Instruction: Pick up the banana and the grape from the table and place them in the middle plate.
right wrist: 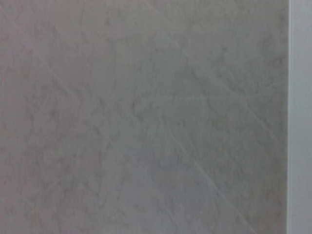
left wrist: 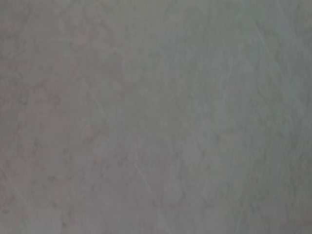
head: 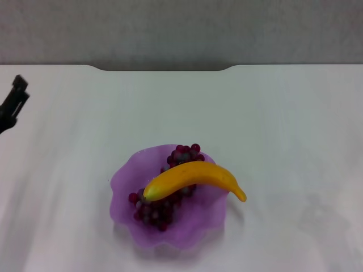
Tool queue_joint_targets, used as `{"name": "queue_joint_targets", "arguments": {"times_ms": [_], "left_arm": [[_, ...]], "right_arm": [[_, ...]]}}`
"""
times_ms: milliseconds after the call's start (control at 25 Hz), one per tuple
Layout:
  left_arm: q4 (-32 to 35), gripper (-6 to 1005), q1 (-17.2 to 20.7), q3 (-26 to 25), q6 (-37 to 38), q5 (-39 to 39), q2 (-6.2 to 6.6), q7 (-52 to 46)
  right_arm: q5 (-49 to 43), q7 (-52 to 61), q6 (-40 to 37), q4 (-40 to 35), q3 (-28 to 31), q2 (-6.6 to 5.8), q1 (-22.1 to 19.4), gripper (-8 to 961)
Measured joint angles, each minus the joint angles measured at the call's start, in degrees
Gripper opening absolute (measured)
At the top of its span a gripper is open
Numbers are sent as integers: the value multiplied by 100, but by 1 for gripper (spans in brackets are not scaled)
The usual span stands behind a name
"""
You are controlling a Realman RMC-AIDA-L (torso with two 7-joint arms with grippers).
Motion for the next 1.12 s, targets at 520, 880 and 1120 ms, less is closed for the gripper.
{"name": "queue_joint_targets", "arguments": {"times_ms": [520,880,1120], "left_arm": [[3165,880,-925,-352,2132,837,-240,596],[3238,880,-931,-228,2107,844,-248,711],[3250,880,-895,-336,1890,780,-275,702]], "right_arm": [[-1,0,0,-2,-7,0,8,-1],[21,0,0,24,-7,0,16,-1],[45,23,-2,68,33,12,15,-1]]}}
